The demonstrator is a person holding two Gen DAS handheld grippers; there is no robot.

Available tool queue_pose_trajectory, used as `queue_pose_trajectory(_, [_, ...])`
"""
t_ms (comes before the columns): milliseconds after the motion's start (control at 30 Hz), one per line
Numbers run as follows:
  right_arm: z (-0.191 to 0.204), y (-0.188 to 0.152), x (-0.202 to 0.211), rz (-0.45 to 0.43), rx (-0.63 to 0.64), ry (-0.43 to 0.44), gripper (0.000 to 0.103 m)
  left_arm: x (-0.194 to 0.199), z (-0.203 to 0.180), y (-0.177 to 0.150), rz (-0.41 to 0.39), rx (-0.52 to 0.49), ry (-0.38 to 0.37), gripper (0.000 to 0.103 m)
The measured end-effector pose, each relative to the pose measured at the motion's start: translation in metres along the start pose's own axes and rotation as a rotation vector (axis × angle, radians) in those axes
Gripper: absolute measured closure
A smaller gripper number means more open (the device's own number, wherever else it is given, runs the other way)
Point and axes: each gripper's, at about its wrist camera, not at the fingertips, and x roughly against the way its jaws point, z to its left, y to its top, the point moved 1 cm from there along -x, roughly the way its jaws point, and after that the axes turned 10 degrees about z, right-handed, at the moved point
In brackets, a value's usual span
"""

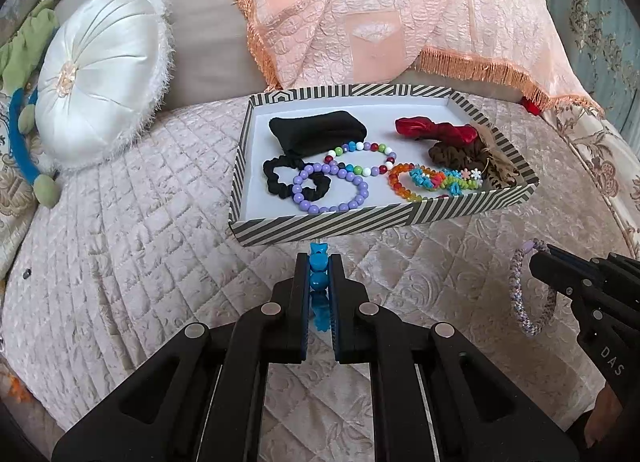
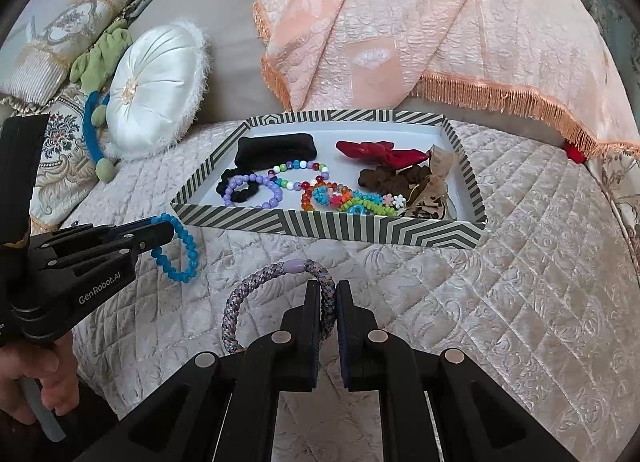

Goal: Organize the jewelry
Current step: 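Carry the blue bracelet with the left gripper while the right gripper carries the braided bracelet to the tray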

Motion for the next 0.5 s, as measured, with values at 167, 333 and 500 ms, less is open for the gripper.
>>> queue_pose_trajectory(167, [0.0007, 0.0003, 0.0002, 0.003, 0.002, 0.001, 0.096, -0.0003, 0.0003, 0.0003, -0.001, 0.001, 0.001, 0.096])
queue_pose_trajectory(333, [0.0007, 0.0003, 0.0003, 0.000, 0.002, -0.001, 0.096, 0.0002, 0.0003, 0.0002, -0.001, 0.001, 0.002, 0.096])
queue_pose_trajectory(500, [0.0004, 0.0005, 0.0007, -0.002, 0.006, 0.001, 0.096, 0.0003, 0.0005, 0.0003, -0.003, 0.000, 0.005, 0.096])
